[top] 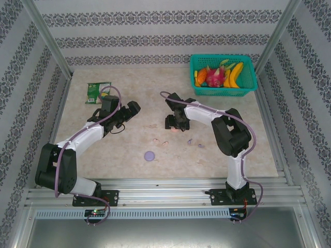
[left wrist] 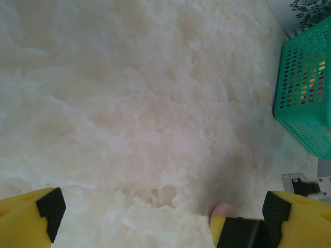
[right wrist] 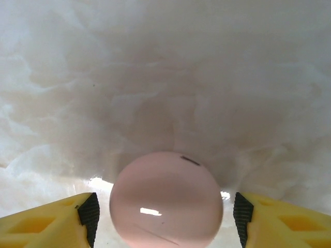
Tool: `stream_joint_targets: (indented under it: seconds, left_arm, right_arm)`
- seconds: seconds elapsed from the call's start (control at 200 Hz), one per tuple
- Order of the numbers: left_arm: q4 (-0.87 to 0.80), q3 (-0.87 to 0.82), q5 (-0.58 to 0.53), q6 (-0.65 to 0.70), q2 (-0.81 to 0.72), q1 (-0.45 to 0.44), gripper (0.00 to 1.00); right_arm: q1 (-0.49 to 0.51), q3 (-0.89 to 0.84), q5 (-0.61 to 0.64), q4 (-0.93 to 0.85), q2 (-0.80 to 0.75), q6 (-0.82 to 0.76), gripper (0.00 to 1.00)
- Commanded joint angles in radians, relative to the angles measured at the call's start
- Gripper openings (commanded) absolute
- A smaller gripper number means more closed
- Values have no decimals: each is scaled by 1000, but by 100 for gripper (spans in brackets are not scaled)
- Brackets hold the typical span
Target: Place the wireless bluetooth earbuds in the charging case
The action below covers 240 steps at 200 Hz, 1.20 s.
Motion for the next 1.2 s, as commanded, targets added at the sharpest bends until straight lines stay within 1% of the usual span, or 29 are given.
stream_joint_targets:
  seconds: [0.0, 0.28, 0.39, 0.55, 0.704, 0.864, 0.954, 1.059, 1.194]
  left_arm:
    - [-8, 18, 4, -3, -15, -12, 100]
    - [-1, 15, 4, -11, -14, -14, 100]
    - [5, 14, 4, -14, -11, -14, 100]
    - [9, 14, 5, -18, -7, -15, 100]
    - [9, 9, 2, -17, -8, -16, 100]
    - [3, 13, 5, -16, -9, -17, 100]
    - [-2, 19, 5, -11, -8, -17, 100]
    - [-3, 25, 5, -11, -1, -17, 100]
    - [-5, 31, 7, -16, 7, -18, 100]
  right_arm:
    - [21, -14, -7, -1, 7, 23, 72]
    - [54, -14, -77, 27, -15, 59, 72]
    - [59, -21, -70, 22, -26, 65, 72]
    - [45, -48, -23, 16, -47, 110, 72]
    - [28, -83, -9, 59, -100, 158, 73]
    - [-33, -82, -10, 101, -170, 125, 75]
    - [-84, -58, -66, 128, -186, 75, 77]
    - [-115, 6, -109, 104, -156, 19, 77]
    - [-119, 62, -135, 82, -87, -8, 77]
